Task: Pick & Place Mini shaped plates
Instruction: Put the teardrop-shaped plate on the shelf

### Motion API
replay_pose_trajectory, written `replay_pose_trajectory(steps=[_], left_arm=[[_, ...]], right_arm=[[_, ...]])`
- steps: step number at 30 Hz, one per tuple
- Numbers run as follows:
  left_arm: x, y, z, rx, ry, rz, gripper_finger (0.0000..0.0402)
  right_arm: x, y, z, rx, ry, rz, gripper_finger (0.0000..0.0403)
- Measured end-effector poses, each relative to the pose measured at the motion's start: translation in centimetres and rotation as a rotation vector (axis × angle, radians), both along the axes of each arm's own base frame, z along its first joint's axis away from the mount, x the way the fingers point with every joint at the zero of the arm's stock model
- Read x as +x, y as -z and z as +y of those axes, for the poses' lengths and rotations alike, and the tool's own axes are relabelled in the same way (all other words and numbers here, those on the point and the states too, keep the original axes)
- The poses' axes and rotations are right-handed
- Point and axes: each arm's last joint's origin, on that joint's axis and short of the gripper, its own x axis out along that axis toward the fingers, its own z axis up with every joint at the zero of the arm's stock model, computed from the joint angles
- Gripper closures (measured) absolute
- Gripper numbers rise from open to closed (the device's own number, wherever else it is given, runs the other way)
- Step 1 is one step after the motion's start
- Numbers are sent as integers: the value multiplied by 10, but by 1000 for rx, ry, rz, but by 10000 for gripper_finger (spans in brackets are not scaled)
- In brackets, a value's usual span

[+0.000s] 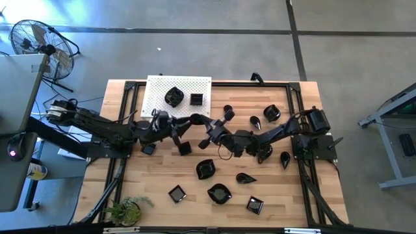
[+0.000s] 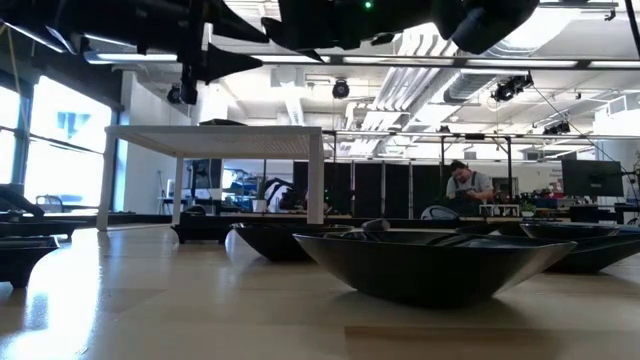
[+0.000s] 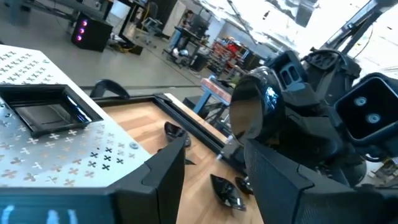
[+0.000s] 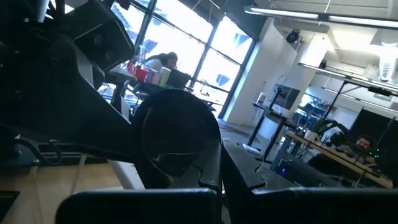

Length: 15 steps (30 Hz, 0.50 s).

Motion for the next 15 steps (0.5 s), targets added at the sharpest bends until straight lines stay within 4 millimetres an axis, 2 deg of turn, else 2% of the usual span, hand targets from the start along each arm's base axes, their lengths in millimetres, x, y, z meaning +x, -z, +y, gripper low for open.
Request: replay_pose_trajectory(steps=[15], left_arm=[[0, 0, -1, -5, 27, -5, 236]], right_arm=[[0, 0, -7, 14, 54, -8, 403]])
